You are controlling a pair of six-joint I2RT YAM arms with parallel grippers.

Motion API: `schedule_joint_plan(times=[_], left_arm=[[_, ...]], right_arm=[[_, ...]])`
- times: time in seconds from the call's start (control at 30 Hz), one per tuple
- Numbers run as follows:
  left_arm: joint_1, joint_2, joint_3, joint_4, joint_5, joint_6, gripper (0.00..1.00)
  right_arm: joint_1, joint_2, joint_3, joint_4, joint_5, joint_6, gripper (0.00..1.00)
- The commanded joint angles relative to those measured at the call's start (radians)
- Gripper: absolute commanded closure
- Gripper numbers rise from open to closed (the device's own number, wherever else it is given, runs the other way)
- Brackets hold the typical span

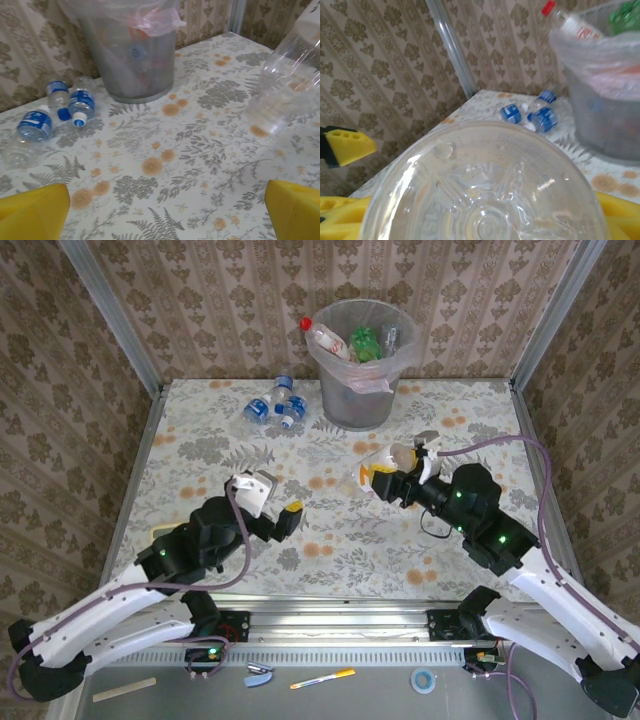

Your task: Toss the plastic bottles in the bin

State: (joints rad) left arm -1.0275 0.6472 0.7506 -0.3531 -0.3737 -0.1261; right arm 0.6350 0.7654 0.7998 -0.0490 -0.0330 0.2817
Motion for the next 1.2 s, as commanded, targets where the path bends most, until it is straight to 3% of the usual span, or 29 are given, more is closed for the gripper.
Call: schedule_joint_plan(times=[0.0, 0.3, 0.57, 0.83, 1.17], left_arm=[[0.005, -0.038, -0.001, -0.044, -0.075, 0.018, 0.00], [0.005, -0.130, 0.048, -0.124, -0.124, 0.058, 0.00], [0.002, -0.239, 0.015, -0.104, -0.166, 0.072, 0.00], [-0.009, -0.244, 0.006, -0.109, -0.198, 0.067, 0.00], [-0.014, -0.246, -0.004, -0.110, -0.255, 0.066, 0.00]], right_arm=[[0.000, -0.028, 0.044, 0.093, 0.104, -0.097, 0.57], [-0.003, -0.003, 0.105, 0.245, 0.187, -0.271, 0.57], [-0.048, 0.142, 0.241, 0.370, 0.198, -0.374, 0.57], [-0.103, 0.293, 0.374, 0.599, 0.200, -0.459, 0.59], [-0.184, 0.462, 0.524, 0.670, 0.224, -0.494, 0.60]])
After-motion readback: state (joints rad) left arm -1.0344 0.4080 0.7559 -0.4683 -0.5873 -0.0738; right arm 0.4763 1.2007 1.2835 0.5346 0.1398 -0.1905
